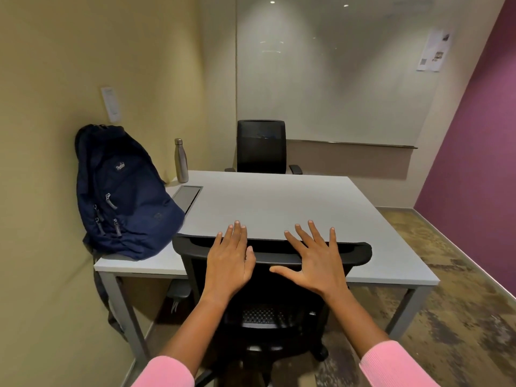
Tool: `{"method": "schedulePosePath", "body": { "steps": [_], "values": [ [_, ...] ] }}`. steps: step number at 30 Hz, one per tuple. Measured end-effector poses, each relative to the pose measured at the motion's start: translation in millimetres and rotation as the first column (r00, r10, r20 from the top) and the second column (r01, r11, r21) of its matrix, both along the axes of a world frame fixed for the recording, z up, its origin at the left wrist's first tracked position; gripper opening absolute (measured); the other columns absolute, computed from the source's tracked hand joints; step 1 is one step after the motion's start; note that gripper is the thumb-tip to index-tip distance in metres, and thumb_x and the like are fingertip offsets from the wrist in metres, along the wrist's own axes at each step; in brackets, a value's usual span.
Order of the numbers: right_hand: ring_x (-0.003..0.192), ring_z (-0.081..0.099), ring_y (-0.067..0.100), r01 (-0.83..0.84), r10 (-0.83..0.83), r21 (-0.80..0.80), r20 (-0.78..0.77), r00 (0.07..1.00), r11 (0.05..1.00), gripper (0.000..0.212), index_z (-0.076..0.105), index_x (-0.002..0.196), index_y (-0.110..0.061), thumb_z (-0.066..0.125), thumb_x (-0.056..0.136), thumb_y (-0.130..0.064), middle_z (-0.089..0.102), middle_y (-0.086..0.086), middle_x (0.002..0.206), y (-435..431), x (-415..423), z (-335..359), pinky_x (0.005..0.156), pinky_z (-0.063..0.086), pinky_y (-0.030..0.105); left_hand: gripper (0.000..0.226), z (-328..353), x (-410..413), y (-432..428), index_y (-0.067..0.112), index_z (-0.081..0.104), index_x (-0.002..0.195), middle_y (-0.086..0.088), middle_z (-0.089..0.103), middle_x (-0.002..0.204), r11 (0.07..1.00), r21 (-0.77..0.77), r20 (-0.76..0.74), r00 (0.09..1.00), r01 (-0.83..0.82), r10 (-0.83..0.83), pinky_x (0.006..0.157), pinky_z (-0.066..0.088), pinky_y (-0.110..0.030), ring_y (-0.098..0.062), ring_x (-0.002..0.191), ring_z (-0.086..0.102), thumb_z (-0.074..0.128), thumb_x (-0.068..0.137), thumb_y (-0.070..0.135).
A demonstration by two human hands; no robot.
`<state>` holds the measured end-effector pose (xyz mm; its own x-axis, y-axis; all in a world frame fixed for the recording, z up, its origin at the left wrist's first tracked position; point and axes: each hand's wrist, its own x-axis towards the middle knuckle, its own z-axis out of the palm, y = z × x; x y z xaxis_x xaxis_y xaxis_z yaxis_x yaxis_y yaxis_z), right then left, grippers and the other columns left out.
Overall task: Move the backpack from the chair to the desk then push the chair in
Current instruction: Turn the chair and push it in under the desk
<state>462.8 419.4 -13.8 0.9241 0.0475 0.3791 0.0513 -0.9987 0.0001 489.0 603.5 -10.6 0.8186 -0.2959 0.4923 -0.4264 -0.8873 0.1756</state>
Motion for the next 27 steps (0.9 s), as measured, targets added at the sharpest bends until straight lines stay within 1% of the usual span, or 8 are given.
{"method": "schedulePosePath", "body": {
  "steps": [2,6,9,11,16,20,22,27],
  "values": [
    [0.144,0.001,0.020,-0.002,0.002,0.004,-0.045,0.999,1.000,0.105,0.022,0.140,-0.035,0.002,0.054,-0.092,0.024,-0.002,0.153,-10,10,1,0.111,-0.010,0.057,0.056,-1,7,-8,-0.005,0.054,0.119,-0.024,0.058,0.123,1.000,-0.008,-0.020,1.000,-0.006,0.006,0.094,0.046,-0.051,-0.037,0.114,0.056,0.024,0.086,0.029],
    [0.144,0.003,0.019,-0.006,0.009,0.036,-0.091,0.996,0.999,0.108,0.018,0.140,-0.037,0.001,0.050,-0.093,0.025,-0.002,0.153,-22,24,4,0.112,-0.006,0.058,0.061,-1,19,-19,-0.004,0.050,0.123,-0.025,0.054,0.129,1.000,-0.021,-0.039,0.999,-0.017,0.016,0.102,0.039,-0.050,-0.038,0.121,0.050,0.019,0.086,0.033],
    [0.144,0.000,0.019,-0.018,0.022,0.052,-0.088,0.996,0.998,0.108,0.017,0.140,-0.037,0.001,0.050,-0.094,0.021,-0.002,0.154,-23,32,3,0.112,-0.005,0.057,0.056,2,26,-22,-0.004,0.057,0.116,-0.026,0.060,0.121,0.999,-0.006,-0.039,0.998,-0.046,0.046,0.095,0.044,-0.053,-0.039,0.114,0.056,0.025,0.084,0.030],
    [0.143,-0.004,0.019,-0.031,0.036,0.068,-0.075,0.997,0.997,0.108,0.017,0.140,-0.036,0.003,0.050,-0.094,0.016,-0.002,0.155,-21,39,1,0.112,-0.006,0.056,0.055,2,30,-20,-0.003,0.059,0.115,-0.026,0.060,0.121,0.998,0.003,-0.032,0.997,-0.064,0.065,0.095,0.044,-0.054,-0.039,0.114,0.056,0.027,0.084,0.030],
    [0.143,-0.006,0.021,-0.038,0.042,0.097,-0.048,0.998,0.995,0.110,0.018,0.141,-0.033,0.006,0.050,-0.094,0.013,0.000,0.156,-11,52,-3,0.113,-0.004,0.054,0.065,-1,44,-14,-0.001,0.049,0.126,-0.025,0.047,0.135,0.993,-0.012,-0.020,0.993,-0.115,0.115,0.111,0.026,-0.048,-0.037,0.129,0.041,0.015,0.085,0.036],
    [0.144,-0.004,0.022,-0.032,0.038,0.113,-0.050,0.998,0.993,0.110,0.019,0.141,-0.032,0.008,0.051,-0.094,0.016,0.001,0.155,-2,60,-3,0.114,0.001,0.054,0.074,-2,56,-7,0.002,0.043,0.131,-0.021,0.041,0.142,0.990,0.018,-0.027,0.990,-0.137,0.137,0.115,0.016,-0.045,-0.033,0.136,0.032,0.003,0.081,0.040],
    [0.143,-0.004,0.023,-0.029,0.035,0.109,-0.058,0.998,0.994,0.110,0.019,0.141,-0.032,0.007,0.051,-0.094,0.016,0.002,0.155,0,62,-3,0.114,0.002,0.054,0.075,-3,61,-4,0.002,0.046,0.129,-0.021,0.043,0.140,0.991,0.025,-0.034,0.990,-0.134,0.134,0.114,0.018,-0.045,-0.033,0.135,0.033,0.002,0.081,0.040],
    [0.144,-0.001,0.023,0.001,0.007,0.107,-0.068,0.998,0.994,0.115,0.024,0.140,-0.031,0.003,0.047,-0.096,0.018,0.001,0.155,2,64,-1,0.115,0.007,0.051,0.072,-2,67,-1,0.000,0.056,0.119,-0.022,0.056,0.129,0.997,0.010,-0.035,0.997,-0.075,0.075,0.107,0.033,-0.045,-0.035,0.129,0.042,0.008,0.082,0.039]
  ]
}}
